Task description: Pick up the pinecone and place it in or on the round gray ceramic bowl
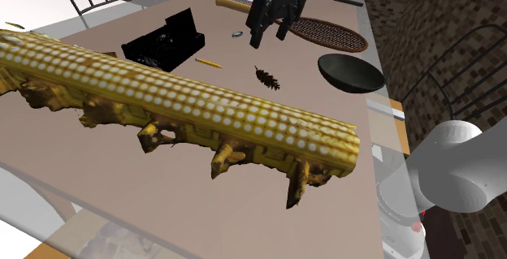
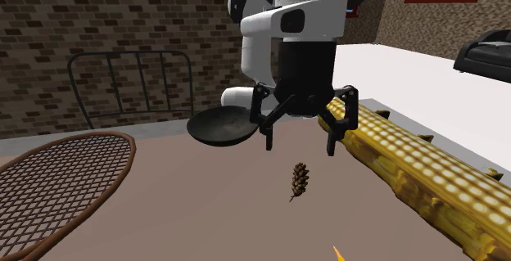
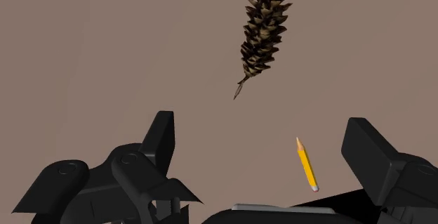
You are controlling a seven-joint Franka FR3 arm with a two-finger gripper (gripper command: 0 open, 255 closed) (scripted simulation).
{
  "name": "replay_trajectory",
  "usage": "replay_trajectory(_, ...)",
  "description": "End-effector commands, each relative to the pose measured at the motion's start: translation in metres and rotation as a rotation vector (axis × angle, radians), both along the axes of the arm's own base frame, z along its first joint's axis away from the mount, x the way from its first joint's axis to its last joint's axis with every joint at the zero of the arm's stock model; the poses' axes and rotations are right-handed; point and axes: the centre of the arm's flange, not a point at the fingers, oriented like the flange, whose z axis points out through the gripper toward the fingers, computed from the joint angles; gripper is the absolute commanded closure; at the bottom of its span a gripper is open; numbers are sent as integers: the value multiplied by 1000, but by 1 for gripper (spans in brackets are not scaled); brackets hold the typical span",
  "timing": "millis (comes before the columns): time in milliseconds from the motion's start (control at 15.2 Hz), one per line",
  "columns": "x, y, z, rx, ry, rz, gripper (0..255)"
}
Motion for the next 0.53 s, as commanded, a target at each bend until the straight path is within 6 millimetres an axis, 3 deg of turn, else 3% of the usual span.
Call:
replay_trajectory(0,2,2,-10,1,0,0,0)
replay_trajectory(198,4,3,-24,1,0,0,0)
replay_trajectory(462,4,3,-24,1,0,0,0)
